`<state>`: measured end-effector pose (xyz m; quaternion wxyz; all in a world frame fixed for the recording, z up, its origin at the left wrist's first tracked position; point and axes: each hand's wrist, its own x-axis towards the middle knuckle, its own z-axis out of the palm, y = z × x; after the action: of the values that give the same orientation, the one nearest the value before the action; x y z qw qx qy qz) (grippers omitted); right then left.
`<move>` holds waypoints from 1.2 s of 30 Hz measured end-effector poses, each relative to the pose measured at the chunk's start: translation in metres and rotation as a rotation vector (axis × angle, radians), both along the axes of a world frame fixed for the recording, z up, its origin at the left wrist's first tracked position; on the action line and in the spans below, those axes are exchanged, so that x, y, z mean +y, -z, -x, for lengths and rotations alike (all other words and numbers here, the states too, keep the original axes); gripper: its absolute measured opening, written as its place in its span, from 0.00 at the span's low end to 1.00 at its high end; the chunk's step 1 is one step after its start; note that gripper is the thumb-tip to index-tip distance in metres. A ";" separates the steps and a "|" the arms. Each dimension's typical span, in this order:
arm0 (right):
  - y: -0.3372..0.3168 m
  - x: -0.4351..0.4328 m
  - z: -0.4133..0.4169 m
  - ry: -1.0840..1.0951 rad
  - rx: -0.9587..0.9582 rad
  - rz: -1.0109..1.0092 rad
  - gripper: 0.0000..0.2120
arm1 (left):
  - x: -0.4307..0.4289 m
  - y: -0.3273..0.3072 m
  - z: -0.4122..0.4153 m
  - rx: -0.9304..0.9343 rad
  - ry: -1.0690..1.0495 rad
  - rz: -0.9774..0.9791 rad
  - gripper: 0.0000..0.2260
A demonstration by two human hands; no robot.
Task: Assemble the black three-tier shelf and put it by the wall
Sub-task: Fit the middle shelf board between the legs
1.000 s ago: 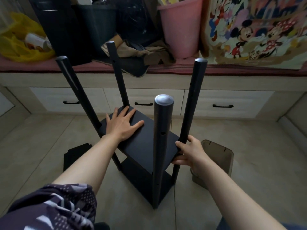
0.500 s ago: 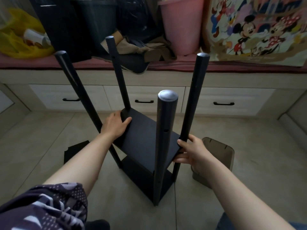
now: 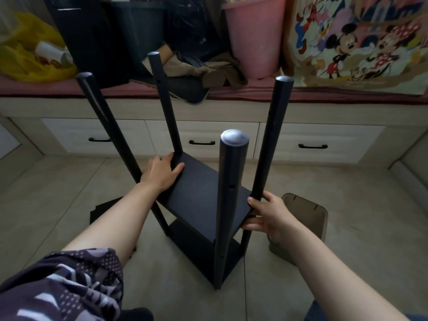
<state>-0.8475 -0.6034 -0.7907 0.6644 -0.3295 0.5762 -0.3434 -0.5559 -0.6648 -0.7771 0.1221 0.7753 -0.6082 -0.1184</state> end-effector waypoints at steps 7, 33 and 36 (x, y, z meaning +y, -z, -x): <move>0.001 -0.001 0.000 0.019 -0.015 -0.008 0.14 | 0.055 0.010 0.003 0.225 -0.086 0.490 0.06; -0.003 0.002 -0.003 0.014 0.034 -0.013 0.19 | 0.062 0.000 -0.032 1.850 -0.585 0.065 0.50; -0.004 0.002 -0.004 0.023 0.048 -0.011 0.19 | 0.060 -0.001 -0.032 1.846 -0.599 0.045 0.51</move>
<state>-0.8434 -0.6011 -0.7869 0.6481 -0.3274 0.5976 -0.3400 -0.5235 -0.6045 -0.7757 0.5912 0.4975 -0.0523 -0.6326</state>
